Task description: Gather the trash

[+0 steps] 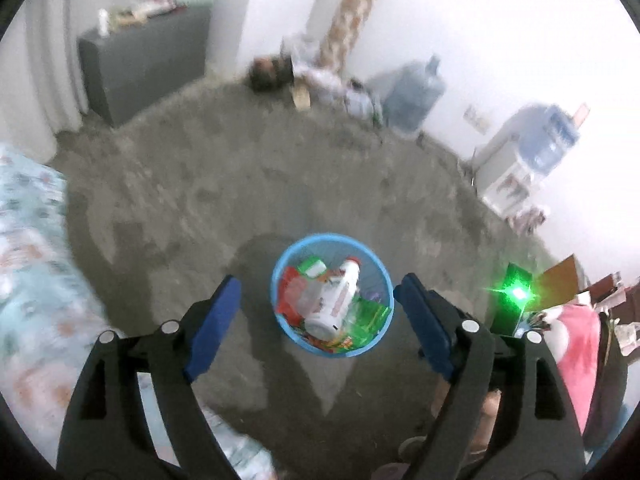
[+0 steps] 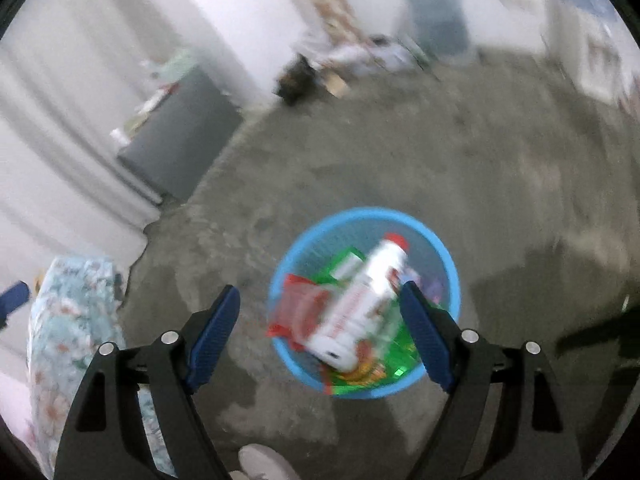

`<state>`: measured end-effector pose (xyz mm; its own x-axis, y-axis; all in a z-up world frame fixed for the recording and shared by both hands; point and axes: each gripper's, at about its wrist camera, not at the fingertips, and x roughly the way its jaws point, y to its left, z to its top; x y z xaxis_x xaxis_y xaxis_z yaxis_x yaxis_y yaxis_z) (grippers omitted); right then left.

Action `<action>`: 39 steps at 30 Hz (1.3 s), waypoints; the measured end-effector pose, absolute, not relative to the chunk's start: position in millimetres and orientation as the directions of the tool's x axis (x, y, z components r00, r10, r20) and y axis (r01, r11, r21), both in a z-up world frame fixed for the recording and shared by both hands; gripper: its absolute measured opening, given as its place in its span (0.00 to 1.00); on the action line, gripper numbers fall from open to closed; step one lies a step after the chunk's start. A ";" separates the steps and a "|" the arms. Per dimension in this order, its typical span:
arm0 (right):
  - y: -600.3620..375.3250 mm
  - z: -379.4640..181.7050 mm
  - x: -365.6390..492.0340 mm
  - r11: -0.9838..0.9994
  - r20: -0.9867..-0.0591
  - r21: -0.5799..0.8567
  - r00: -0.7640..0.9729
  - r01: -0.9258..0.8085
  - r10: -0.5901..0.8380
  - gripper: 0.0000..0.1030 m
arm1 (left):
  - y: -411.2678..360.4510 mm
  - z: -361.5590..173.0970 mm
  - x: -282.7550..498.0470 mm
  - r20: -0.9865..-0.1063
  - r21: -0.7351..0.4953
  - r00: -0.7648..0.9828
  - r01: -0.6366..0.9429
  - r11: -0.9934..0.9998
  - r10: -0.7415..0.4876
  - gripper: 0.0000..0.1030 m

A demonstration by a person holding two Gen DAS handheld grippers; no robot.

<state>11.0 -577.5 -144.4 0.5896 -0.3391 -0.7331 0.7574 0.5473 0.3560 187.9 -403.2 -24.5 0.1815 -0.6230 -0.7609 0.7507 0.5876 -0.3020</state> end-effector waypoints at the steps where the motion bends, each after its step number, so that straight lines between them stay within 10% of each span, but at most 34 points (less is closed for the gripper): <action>1: -566.6 -130.5 16.6 0.582 -0.718 0.338 0.603 0.739 -0.348 0.78 | -380.5 -10.4 183.7 -0.741 -0.296 0.211 0.749 0.592 -0.637 0.79; 20: -298.9 38.7 50.8 0.943 -0.446 0.033 0.849 0.332 -0.284 0.94 | -47.0 47.5 89.0 -0.606 -0.228 0.705 0.290 0.929 -0.369 0.91; 29: -200.7 52.5 55.2 0.958 -0.419 -0.100 0.862 0.269 -0.286 0.94 | 13.0 30.2 65.6 -0.651 -0.217 0.735 0.056 0.975 -0.187 0.91; 39: -166.2 49.9 36.1 0.924 -0.436 -0.236 0.818 0.300 -0.376 0.94 | 19.5 29.4 40.3 -0.602 -0.202 0.761 0.150 0.968 -0.243 0.91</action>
<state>36.1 -166.2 49.9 0.8178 -0.3761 -0.4357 0.2996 0.9245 -0.2358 40.3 19.5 29.4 0.7609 -0.2430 -0.6017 0.1496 0.9680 -0.2017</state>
